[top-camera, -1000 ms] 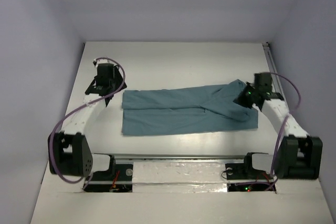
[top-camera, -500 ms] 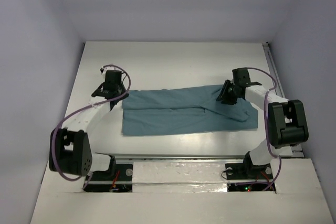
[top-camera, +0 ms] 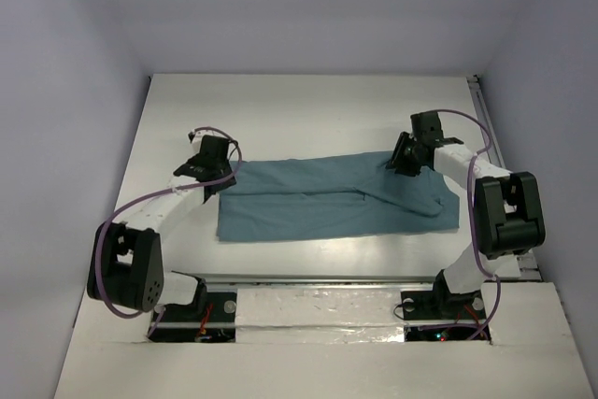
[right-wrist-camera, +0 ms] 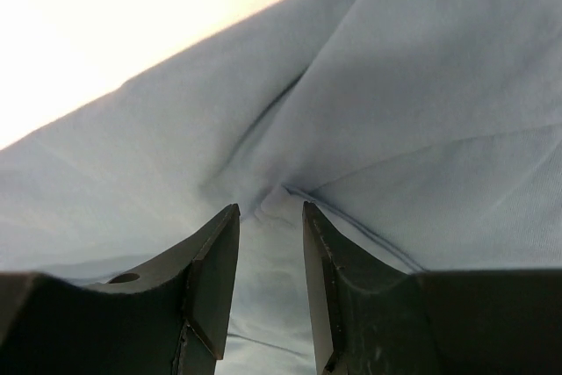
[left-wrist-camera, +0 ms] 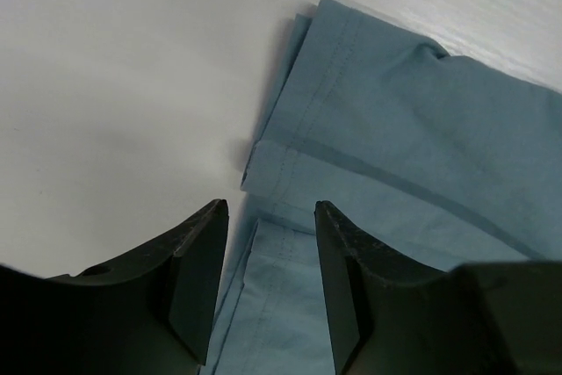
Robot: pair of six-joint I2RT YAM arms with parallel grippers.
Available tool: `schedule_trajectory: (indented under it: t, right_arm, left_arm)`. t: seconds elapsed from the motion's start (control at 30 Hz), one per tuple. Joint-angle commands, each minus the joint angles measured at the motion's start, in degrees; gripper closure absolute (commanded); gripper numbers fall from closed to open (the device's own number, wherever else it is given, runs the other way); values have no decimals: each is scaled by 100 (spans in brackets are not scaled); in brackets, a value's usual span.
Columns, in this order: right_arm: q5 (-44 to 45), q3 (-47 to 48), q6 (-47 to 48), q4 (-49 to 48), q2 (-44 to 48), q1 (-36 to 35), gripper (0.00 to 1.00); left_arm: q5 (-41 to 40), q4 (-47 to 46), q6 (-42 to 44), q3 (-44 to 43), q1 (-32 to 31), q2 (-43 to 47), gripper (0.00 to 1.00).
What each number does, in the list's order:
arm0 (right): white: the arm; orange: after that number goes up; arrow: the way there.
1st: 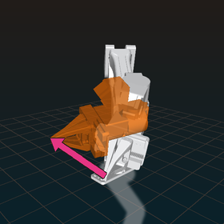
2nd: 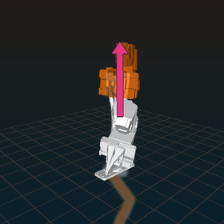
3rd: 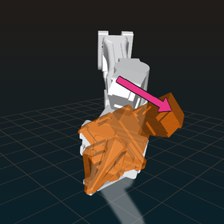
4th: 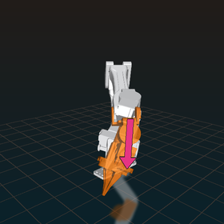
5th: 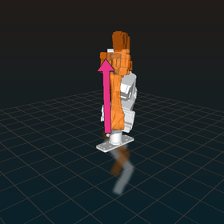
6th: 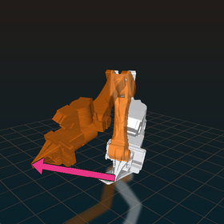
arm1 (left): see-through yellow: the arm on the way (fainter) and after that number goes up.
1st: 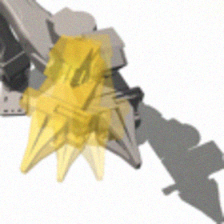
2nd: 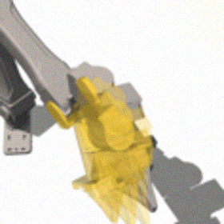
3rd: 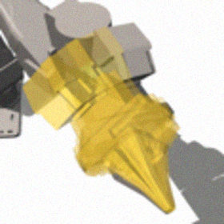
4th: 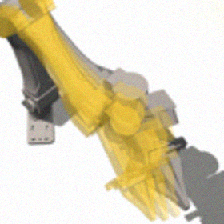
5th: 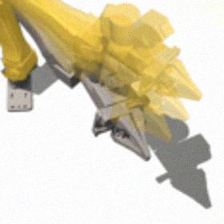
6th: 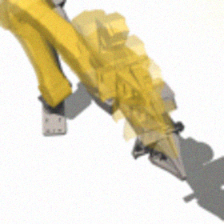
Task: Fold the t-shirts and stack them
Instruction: Fold the other side of the tshirt into a rectangle
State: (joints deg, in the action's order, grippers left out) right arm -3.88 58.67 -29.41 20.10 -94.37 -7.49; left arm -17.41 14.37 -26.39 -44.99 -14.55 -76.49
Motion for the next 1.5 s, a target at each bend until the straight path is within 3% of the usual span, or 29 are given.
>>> schedule_trajectory:
  t: [0.0,0.2,0.37,0.67,0.9,1.27,1.4,1.43,1.47]
  right_arm:
    - [282,302,137,-15,-195,-16,59]
    - [230,373,190,-23,-451,-16,60]
    - [247,259,155,-32,-302,-16,70]
    - [265,-146,102,117,287,-69,74]
    - [177,-348,111,231,577,-122,95]
    - [-253,-963,111,1022,1684,-341,98]
    - [-464,-1226,14,1207,1983,-482,97]
    - [-534,-1270,-56,1242,2045,-578,97]
    - [-604,-1332,-91,1329,2167,-666,97]
  left_arm:
    - [-228,-31,3,-150,-136,-155,59]
    - [-263,-40,-6,-229,-259,-533,62]
    - [-351,-127,-32,-203,-259,-665,74]
    - [-395,-207,-85,-247,-312,-806,100]
    - [-395,-119,-129,-256,-312,-631,100]
    - [-245,154,-270,-97,-365,-23,100]
    - [-324,180,-296,-527,-365,-261,87]
    - [-359,171,-262,-598,-365,-296,77]
    - [-403,171,-244,-668,-365,-418,73]
